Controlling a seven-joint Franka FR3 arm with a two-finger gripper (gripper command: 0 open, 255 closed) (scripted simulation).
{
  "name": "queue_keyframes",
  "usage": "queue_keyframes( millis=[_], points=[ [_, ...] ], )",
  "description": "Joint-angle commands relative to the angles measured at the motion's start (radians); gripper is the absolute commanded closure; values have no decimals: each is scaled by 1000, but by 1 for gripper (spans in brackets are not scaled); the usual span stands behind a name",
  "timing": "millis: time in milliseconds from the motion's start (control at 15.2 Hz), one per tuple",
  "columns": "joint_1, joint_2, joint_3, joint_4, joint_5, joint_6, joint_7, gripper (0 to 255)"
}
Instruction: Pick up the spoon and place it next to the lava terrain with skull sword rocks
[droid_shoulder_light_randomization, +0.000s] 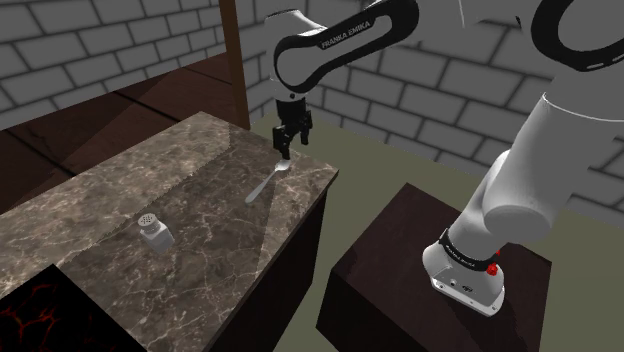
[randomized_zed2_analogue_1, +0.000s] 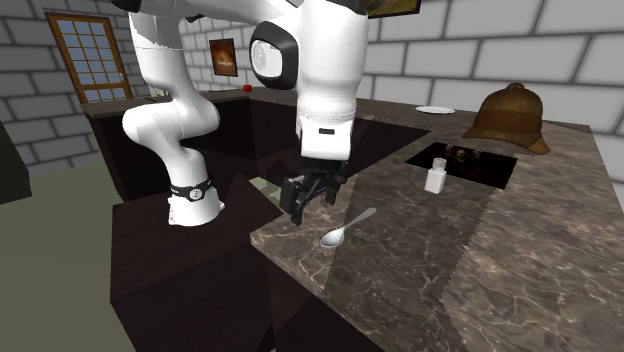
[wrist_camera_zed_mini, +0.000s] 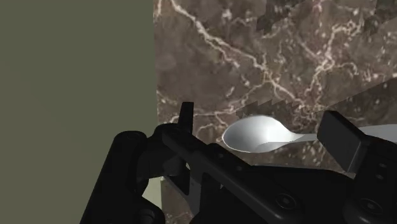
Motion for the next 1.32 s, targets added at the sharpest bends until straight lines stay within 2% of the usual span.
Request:
queue_keyframes(
  millis=[0, 528, 1056, 1122, 1254],
  points=[
    [13, 77, 10, 62, -11, 19, 17, 0],
    [18, 114, 11, 0, -15, 117, 21, 0],
    [18, 114, 11, 0, -15, 117, 21, 0],
    [18, 114, 11, 0, -15, 117, 21, 255],
    [18, 114, 11, 0, -15, 117, 21, 255]
  ],
)
